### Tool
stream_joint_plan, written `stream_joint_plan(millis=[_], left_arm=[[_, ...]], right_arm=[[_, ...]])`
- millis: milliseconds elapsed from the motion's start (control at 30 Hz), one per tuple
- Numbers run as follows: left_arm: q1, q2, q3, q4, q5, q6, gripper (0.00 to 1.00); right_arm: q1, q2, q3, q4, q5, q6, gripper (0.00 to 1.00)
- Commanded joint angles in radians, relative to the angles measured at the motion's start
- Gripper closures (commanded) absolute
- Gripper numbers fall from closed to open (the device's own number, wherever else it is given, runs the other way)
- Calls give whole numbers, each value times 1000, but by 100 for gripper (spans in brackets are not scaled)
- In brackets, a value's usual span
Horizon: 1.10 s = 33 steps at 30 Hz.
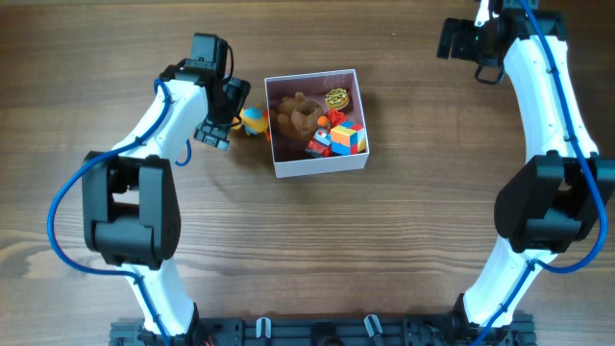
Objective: Pack container
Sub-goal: 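Lower the left gripper and close it on the yellow duck, then carry the duck into the box and open the left gripper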
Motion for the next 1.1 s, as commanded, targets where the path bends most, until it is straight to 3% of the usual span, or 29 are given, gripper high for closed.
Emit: stream_joint_plan(millis=[0, 133, 267, 500, 600, 733, 833, 1067], left_arm=[[-2, 58, 8, 2, -16, 16, 0], [-2, 63, 8, 3, -18, 16, 1], [-2, 63, 8, -2, -18, 16, 14], [-2, 63, 8, -32, -17, 17, 51], [-2, 63, 8, -56, -17, 17, 82], [-2, 63, 8, -77, -17, 23, 85], [-2, 42, 8, -76, -19, 107, 85], [-3, -174, 8, -77, -88, 220, 84]], right_arm=[[-4, -22, -3, 3, -9, -6, 0], [-4, -22, -3, 3, -9, -6, 0], [-4, -22, -3, 3, -8, -5, 0], [-4, -22, -3, 3, -9, -6, 0], [-4, -22, -3, 3, -9, -5, 0], [-4, -22, -3, 3, -9, -5, 0], [-4, -22, -3, 3, -9, -6, 0], [-4, -22, -3, 3, -9, -6, 0]])
